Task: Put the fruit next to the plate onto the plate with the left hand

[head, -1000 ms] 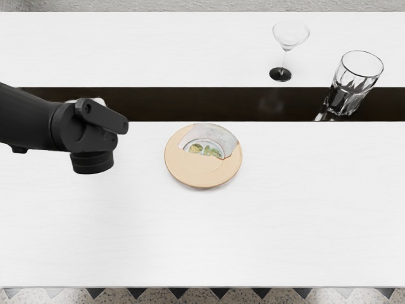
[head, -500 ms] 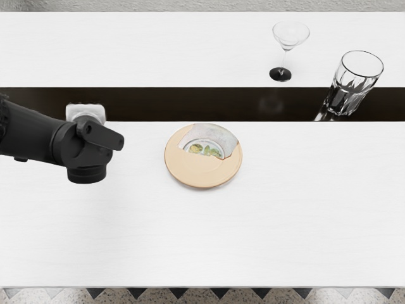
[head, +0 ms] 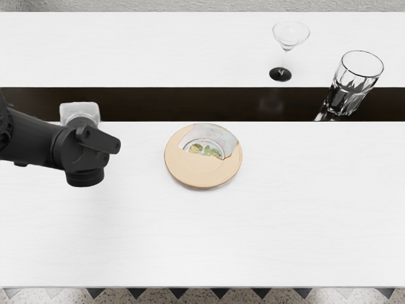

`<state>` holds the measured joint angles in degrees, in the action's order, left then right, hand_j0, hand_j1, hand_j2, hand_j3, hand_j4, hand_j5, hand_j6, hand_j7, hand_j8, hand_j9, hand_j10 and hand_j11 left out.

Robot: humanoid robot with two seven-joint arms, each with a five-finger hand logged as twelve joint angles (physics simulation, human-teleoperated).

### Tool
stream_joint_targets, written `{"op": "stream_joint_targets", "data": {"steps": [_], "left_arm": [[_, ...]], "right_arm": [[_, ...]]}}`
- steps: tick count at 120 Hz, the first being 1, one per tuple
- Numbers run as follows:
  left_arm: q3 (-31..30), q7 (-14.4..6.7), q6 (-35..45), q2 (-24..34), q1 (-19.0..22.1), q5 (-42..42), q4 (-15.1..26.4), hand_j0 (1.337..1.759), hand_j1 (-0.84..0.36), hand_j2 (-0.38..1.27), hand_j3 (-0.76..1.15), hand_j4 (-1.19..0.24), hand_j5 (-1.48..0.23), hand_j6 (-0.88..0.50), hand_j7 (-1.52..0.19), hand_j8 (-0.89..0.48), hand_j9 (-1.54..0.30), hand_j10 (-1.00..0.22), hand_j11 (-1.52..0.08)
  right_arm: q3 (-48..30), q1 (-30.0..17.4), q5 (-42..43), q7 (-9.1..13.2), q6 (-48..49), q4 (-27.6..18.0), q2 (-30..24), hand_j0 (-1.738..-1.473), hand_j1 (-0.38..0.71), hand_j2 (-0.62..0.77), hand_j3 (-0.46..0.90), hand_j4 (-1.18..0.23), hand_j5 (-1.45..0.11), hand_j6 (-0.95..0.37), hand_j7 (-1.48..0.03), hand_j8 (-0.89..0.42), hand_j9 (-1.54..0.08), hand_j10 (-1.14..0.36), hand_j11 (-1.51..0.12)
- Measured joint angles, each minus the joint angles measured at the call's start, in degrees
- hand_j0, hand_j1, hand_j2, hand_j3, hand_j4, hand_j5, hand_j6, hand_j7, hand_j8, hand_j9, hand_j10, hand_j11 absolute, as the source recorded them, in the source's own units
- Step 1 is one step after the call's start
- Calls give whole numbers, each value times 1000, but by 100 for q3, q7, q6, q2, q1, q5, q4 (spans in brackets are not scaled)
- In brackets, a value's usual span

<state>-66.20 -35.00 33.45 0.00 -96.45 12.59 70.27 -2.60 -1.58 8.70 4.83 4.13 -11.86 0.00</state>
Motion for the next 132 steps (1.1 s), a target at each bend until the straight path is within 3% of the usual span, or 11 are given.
{"op": "stream_joint_targets", "data": {"steps": [52,75,102,132], "left_arm": [[1,0,133,0,153,-8,-23,1658,2,59,0,-291,-377,-291,-377,-291,-377,-291,-377],[97,0,140,0,271,-18,-355,1658,4,59,0,-289,-375,-290,-375,-290,-375,-289,-375],[316,-10,130,0,397,55,-435,1658,-24,-1,0,-286,-378,-287,-376,-288,-375,-289,-373],[499,-4,112,0,504,61,-547,1658,-55,54,0,-328,-431,-329,-430,-330,-429,-330,-427]], "right_arm": [[-1,0,0,0,0,-1,0,-1658,-327,-4,0,-19,-24,-19,-24,-19,-24,-19,-24],[-3,0,0,0,0,0,0,-1658,-327,-4,0,-19,-24,-19,-24,-19,-24,-19,-24],[-2,0,0,0,0,0,0,-1658,-327,-4,0,-19,-24,-19,-24,-19,-24,-19,-24],[-3,0,2,0,0,-1,0,-1658,-327,-4,0,-19,-24,-19,-24,-19,-24,-19,-24]]}}
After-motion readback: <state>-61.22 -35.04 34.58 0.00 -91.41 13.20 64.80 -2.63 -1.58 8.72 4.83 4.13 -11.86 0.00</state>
